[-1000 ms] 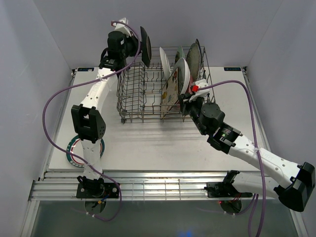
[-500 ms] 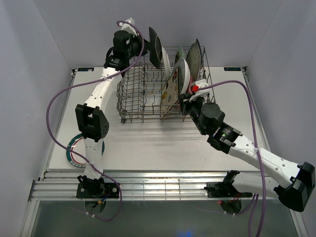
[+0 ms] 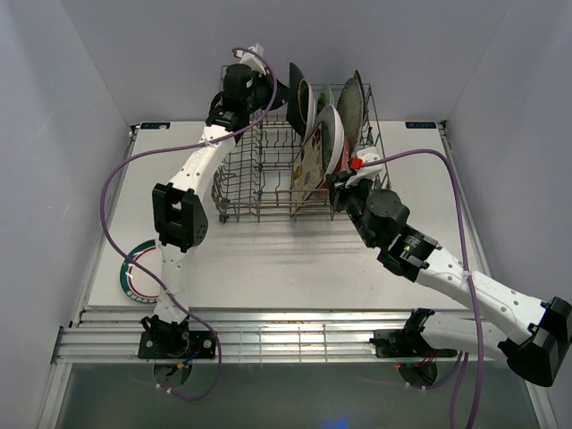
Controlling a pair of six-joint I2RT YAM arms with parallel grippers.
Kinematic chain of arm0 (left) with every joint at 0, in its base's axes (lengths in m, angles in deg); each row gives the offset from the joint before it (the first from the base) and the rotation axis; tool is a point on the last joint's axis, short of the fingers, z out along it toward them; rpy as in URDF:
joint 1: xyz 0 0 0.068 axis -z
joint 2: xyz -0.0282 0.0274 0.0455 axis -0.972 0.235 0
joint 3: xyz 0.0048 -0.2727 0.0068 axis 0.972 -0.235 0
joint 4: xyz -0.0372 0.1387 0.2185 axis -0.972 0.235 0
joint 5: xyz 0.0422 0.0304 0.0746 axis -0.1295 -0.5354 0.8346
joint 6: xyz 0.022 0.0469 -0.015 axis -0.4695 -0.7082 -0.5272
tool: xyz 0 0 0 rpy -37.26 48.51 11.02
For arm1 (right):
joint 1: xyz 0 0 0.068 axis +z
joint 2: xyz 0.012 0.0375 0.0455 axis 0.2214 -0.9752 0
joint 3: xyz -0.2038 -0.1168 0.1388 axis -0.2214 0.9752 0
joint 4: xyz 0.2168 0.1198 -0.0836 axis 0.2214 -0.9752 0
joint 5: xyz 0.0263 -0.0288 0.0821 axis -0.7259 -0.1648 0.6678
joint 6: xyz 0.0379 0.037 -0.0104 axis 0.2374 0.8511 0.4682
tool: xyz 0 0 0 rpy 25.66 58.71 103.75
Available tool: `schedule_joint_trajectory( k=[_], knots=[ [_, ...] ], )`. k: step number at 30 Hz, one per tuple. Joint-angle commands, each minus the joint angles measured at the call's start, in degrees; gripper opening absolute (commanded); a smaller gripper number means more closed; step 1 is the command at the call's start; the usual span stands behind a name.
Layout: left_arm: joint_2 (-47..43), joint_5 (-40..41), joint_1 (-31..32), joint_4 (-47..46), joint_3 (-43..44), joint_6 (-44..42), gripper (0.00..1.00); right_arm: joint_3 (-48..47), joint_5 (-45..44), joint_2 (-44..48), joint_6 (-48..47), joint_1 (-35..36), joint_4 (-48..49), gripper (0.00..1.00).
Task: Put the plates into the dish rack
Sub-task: Insert the plate into the dish rack.
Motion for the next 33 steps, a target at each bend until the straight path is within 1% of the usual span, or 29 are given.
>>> schedule_joint_trajectory(
  k=[1, 4, 11, 14, 18, 21, 28, 33],
  knots=[
    [-4.9, -2.0, 0.9, -10.2, 5.1, 0.0, 0.0, -0.1, -0.9, 1.4, 0.1, -0.2, 1.7, 0.21],
    [-5.7, -1.0, 0.8, -9.8, 5.1, -1.1, 0.0, -0.1, -0.9, 1.3, 0.2, -0.2, 1.9, 0.21],
    [-8.2, 3.8, 0.8, -9.3, 4.0, -6.6, 0.0, 0.0, -0.6, 1.1, 0.2, -0.2, 1.9, 0.21],
    [-10.2, 5.3, 0.8, -10.3, 1.5, -6.9, 0.0, 0.1, -0.7, 1.2, 0.2, -0.2, 1.8, 0.21],
    [-10.3, 5.7, 0.9, -9.9, 2.9, -7.0, 0.0, 0.1, -0.6, 1.3, 0.3, -0.2, 1.9, 0.21],
    [-10.8, 7.5, 0.8, -9.0, 2.9, -7.8, 0.0, 0.3, -0.5, 1.5, 0.3, -0.2, 1.9, 0.21],
    [-13.1, 9.1, 0.8, -9.1, 0.1, -8.6, 0.0, 0.3, -0.3, 1.2, 0.2, -0.2, 2.0, 0.21],
    [-13.0, 9.7, 0.8, -7.5, 0.0, -8.4, 0.0, 0.3, -0.2, 1.5, 0.3, -0.2, 1.9, 0.21]
  ],
)
